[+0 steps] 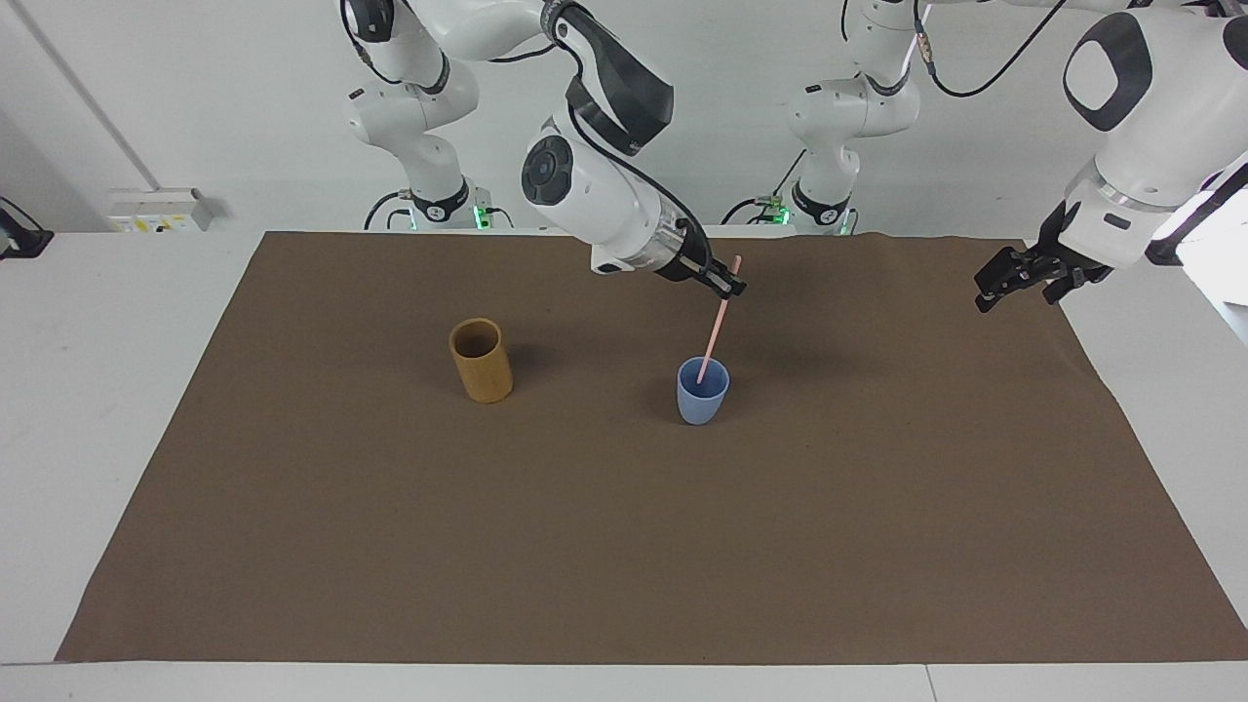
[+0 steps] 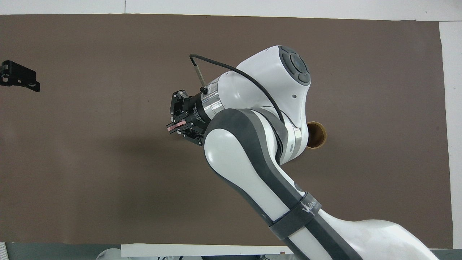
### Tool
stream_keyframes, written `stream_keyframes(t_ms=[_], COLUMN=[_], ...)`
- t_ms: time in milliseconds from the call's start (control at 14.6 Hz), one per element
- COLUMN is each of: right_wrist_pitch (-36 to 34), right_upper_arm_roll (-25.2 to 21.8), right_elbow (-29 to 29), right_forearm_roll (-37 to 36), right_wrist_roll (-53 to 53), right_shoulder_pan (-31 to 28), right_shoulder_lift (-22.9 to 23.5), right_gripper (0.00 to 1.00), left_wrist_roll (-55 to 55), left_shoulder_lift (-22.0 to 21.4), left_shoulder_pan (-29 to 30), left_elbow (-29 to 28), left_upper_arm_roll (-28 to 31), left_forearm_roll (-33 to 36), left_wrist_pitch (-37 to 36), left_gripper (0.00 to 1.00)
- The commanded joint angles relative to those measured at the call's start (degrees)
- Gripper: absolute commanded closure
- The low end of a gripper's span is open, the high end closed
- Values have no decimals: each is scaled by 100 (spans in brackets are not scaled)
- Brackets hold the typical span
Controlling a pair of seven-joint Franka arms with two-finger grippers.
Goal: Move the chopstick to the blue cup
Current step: 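Release the chopstick into the blue cup and withdraw the right gripper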
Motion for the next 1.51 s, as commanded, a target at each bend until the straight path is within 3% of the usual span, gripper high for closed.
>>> stream_keyframes(t_ms=[0, 205, 411, 616, 822, 1096, 1301, 1438], right_wrist_pitch=[182, 121, -133, -905, -1731, -3118, -4201, -4204], right_upper_arm_roll=[-6, -50, -67, -58, -111, -155, -322, -410], right_elbow=[-256, -54, 306, 465, 474, 710, 1255, 689], right_forearm_roll=[32, -205, -1055, -2821, -3456, -4827, -4943, -4970], right_wrist_roll=[-45, -326, -886, -2395, -4390, -5807, -7404, -7718], right_shoulder_pan=[2, -234, -814, -1534, -2299, -2749, -3161, -3250], right_shoulder_lift=[-209, -182, -226, -445, -717, -1438, -1553, -1876], right_gripper=[0, 0, 0, 0, 0, 0, 0, 0], left_wrist_roll=[23, 23, 23, 23, 23, 23, 23, 23], left_shoulder_lift=[-121, -121, -121, -121, -121, -121, -121, -121], left_shoulder_pan=[40, 40, 40, 40, 40, 40, 40, 40], left_elbow=[-100, -100, -100, -100, -100, -100, -100, -100], left_upper_arm_roll=[-15, -15, -15, -15, -15, -15, -15, -15], left_forearm_roll=[57, 57, 57, 57, 57, 57, 57, 57], left_wrist_pitch=[-54, -46, -46, -54, -46, -54, -54, -54], left_gripper=[0, 0, 0, 0, 0, 0, 0, 0])
